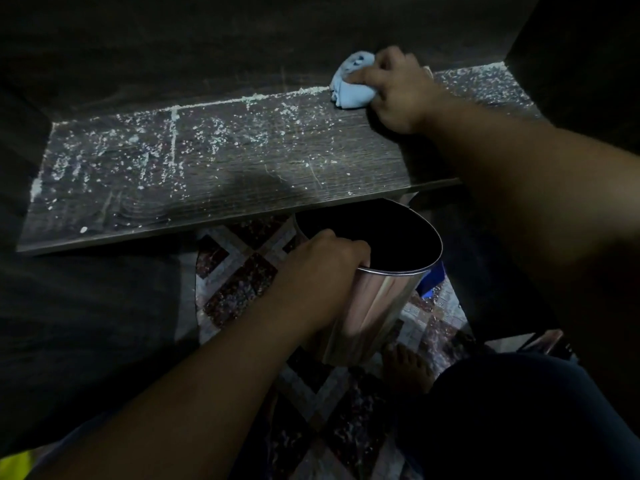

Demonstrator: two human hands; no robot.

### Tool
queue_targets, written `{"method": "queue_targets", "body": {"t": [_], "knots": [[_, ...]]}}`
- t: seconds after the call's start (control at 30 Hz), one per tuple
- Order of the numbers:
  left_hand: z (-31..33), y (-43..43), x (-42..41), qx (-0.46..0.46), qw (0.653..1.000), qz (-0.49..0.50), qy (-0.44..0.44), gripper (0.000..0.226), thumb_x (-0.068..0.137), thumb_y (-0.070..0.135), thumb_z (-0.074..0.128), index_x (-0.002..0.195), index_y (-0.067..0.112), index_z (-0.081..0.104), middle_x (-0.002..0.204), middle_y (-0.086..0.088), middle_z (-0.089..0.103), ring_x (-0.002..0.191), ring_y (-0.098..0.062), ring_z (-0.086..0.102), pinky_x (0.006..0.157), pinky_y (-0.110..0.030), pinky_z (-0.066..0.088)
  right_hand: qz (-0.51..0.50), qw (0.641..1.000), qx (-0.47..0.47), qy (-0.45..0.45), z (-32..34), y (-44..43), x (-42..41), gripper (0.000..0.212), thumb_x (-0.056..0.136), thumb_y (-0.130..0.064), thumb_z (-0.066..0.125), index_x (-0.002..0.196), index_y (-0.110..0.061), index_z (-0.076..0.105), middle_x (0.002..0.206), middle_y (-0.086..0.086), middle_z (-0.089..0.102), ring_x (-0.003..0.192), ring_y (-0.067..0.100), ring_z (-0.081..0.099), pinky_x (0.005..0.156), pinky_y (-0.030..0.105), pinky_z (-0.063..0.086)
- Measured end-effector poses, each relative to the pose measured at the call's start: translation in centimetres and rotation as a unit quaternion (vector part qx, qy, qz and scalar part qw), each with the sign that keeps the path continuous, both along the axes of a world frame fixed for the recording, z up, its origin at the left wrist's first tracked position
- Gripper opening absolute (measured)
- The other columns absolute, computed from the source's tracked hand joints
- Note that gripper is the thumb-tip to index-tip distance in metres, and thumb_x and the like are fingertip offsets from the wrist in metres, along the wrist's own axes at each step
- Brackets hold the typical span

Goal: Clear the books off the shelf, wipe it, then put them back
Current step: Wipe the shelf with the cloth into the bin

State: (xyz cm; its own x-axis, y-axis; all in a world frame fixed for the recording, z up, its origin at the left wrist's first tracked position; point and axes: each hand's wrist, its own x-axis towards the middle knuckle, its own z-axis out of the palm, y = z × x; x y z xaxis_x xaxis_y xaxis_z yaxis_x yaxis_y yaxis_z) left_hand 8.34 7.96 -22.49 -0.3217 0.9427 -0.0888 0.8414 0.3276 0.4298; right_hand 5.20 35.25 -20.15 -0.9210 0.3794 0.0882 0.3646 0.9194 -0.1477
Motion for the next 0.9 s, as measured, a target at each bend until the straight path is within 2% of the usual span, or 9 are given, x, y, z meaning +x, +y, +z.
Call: {"method": "queue_targets", "body": {"t": [0.17,0.27,0.37,0.5,0.63,0.73,0.8,0.87,0.9], "knots": [[-0.4,0.0,0.0,-0.015,1.0,0.001,-0.015,0.025,0.082,0.009,0.058,0.098,0.027,0.06,0.091,-0.001,0.061,0.095,-0.02,0.053,0.072,-0.028,0.041,-0.053,0.996,-0.058,-0.046,1.4,-0.4,-0.3,0.049,0.095,-0.028,0.05,0.14,-0.044,0.042,0.15,0.005,0.031,0.135,0.033,0.025,0.111,0.051,0.016],[-0.2,0.1,0.1,-0.014,1.0,0.008,-0.016,0.024,0.083,0.01,0.058,0.099,0.027,0.061,0.087,0.002,0.054,0.093,-0.02,0.053,0.07,-0.026,0.039,-0.059,0.991,-0.114,-0.042,1.8,-0.6,1.0,0.047,0.089,-0.025,0.059,0.13,-0.046,0.052,0.145,0.003,0.038,0.133,0.034,0.029,0.112,0.051,0.02],[0.0,0.4,0.3,-0.016,1.0,0.008,-0.015,0.022,0.083,0.012,0.059,0.098,0.028,0.062,0.086,0.003,0.049,0.089,-0.021,0.055,0.073,-0.029,0.045,-0.051,0.986,-0.155,-0.027,1.8,-1.4,3.4,0.044,0.083,-0.024,0.061,0.119,-0.049,0.059,0.141,0.0,0.044,0.132,0.031,0.034,0.113,0.047,0.025],[0.1,1.1,0.6,-0.022,1.0,0.021,-0.006,0.02,0.083,0.02,0.061,0.098,0.033,0.061,0.091,0.0,0.05,0.086,-0.024,0.058,0.077,-0.031,0.049,-0.032,0.992,-0.115,-0.028,0.9,-3.2,7.3,0.043,0.091,-0.018,0.053,0.125,-0.042,0.057,0.142,-0.001,0.042,0.132,0.029,0.028,0.109,0.047,0.016],[0.3,1.8,1.3,-0.027,1.0,0.015,0.004,0.022,0.081,0.017,0.061,0.096,0.033,0.061,0.085,0.004,0.047,0.079,-0.018,0.052,0.071,-0.024,0.041,-0.009,0.993,-0.118,-0.024,0.6,-4.6,10.5,0.045,0.091,-0.016,0.052,0.125,-0.045,0.057,0.138,-0.004,0.044,0.126,0.027,0.033,0.104,0.043,0.02],[0.3,2.4,1.7,-0.027,1.0,0.006,-0.006,0.02,0.079,0.018,0.06,0.091,0.034,0.058,0.086,0.003,0.049,0.082,-0.021,0.056,0.071,-0.027,0.046,-0.003,0.991,-0.133,-0.005,0.8,-4.6,12.2,0.047,0.091,-0.012,0.047,0.126,-0.041,0.057,0.123,0.002,0.048,0.12,0.028,0.038,0.105,0.044,0.027],[0.2,2.8,1.9,-0.024,1.0,0.002,-0.008,0.018,0.08,0.019,0.06,0.09,0.034,0.058,0.086,0.003,0.051,0.084,-0.02,0.056,0.073,-0.029,0.048,-0.044,0.991,-0.11,0.054,1.3,-3.2,13.1,0.046,0.091,-0.016,0.044,0.13,-0.037,0.055,0.12,0.008,0.048,0.12,0.03,0.041,0.105,0.047,0.032],[0.1,3.1,2.1,-0.015,1.0,-0.005,-0.006,0.017,0.08,0.018,0.06,0.091,0.032,0.059,0.083,0.006,0.049,0.085,-0.017,0.054,0.073,-0.029,0.048,-0.136,0.986,-0.041,0.092,2.1,-0.6,13.7,0.047,0.092,-0.019,0.043,0.136,-0.034,0.049,0.129,0.014,0.044,0.121,0.036,0.04,0.104,0.048,0.034],[0.1,3.2,2.1,-0.01,1.0,-0.01,-0.005,0.016,0.081,0.018,0.06,0.092,0.03,0.06,0.08,0.009,0.047,0.085,-0.015,0.051,0.073,-0.03,0.048,-0.187,0.979,-0.008,0.083,2.4,0.9,13.9,0.048,0.093,-0.02,0.044,0.139,-0.033,0.044,0.135,0.016,0.04,0.122,0.039,0.038,0.103,0.05,0.033]]}}
